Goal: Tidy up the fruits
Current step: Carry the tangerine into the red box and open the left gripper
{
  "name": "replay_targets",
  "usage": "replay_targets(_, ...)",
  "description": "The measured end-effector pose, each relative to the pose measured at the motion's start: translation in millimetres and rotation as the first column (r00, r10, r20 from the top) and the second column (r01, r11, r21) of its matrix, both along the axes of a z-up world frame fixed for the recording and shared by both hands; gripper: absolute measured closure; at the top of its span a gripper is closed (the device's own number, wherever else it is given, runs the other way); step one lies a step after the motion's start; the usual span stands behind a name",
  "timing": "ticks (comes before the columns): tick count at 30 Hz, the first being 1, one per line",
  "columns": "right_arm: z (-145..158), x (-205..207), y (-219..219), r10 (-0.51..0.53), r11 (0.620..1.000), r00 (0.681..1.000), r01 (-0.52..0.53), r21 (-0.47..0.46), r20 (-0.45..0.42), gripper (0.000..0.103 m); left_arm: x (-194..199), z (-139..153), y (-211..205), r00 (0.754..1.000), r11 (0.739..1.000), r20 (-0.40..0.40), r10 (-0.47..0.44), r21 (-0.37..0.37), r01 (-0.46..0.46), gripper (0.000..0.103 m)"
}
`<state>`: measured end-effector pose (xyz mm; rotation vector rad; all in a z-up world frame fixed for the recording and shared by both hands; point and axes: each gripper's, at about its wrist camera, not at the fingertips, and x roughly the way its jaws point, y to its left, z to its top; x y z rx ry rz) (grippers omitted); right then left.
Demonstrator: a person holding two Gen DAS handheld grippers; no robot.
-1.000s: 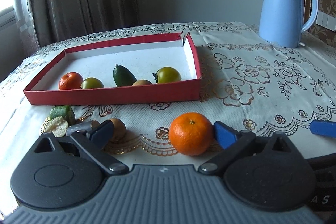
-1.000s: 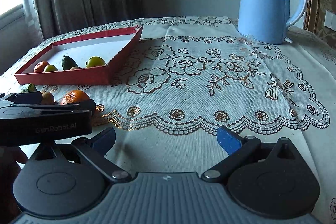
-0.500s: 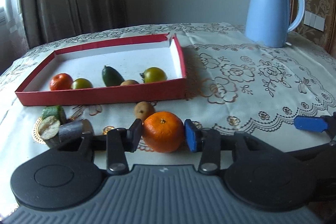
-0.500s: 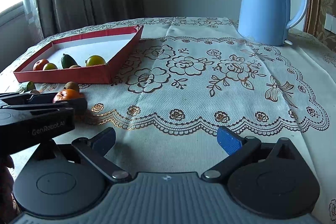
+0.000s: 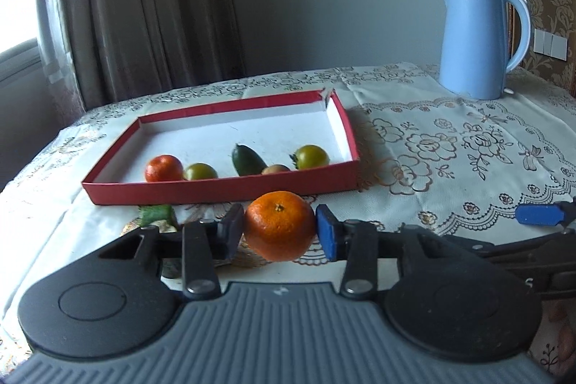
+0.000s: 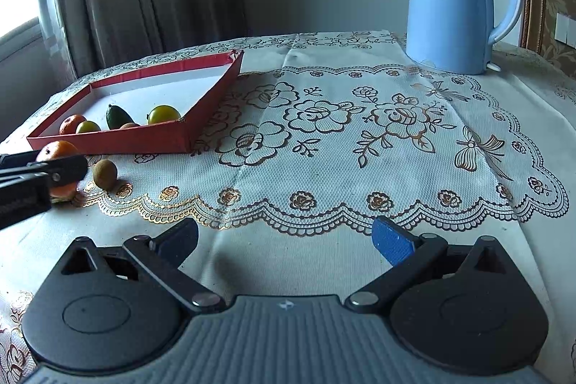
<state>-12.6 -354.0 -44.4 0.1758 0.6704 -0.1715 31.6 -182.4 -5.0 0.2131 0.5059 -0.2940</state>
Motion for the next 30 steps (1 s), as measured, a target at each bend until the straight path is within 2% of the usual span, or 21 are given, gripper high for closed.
replay_targets(7,-0.8,1.7,3.8,0.001,1.0,1.0,-0.001,-0.025,-0.013,0.0,6.4,2.6,25.5,0.998,0.998,0.018,0.056,0.001,-0.056,0.063)
replay_targets(12,-0.9,2.6,5.5,0.002,0.999,1.0,-0.002,-0.038,-0.02,0.0,26.4,8.7,52.4,0.994,0.994,0.024,0.109,-0.008,-0.109,0.063)
replay_targets(18,-1.7,4.4,8.2,0.002,0.998,1.0,-0.004,-0.059,-0.031,0.0,74.9,26.4,94.0,0.978,0.98,0.062,0.199,-0.012,-0.198,0.063)
replay_targets(21,-1.8,5.2,8.9,0.002,0.998,0.999,-0.005,-0.068,-0.036,0.0,109.4,31.0,109.2,0.967,0.968,0.052,0.249,-0.006,-0.249,0.063)
replay_targets(26,-1.7,5.9,9.7,0.003,0.997,0.999,-0.006,-0.076,-0.04,0.0,156.7,26.4,118.8,0.95,0.95,0.042,0.311,0.023,-0.312,0.063)
replay_targets(30,-1.8,6.6,9.9,0.004,0.997,0.999,-0.007,-0.079,-0.042,0.0,179.2,16.9,121.2,0.941,0.941,0.02,0.337,0.026,-0.338,0.063)
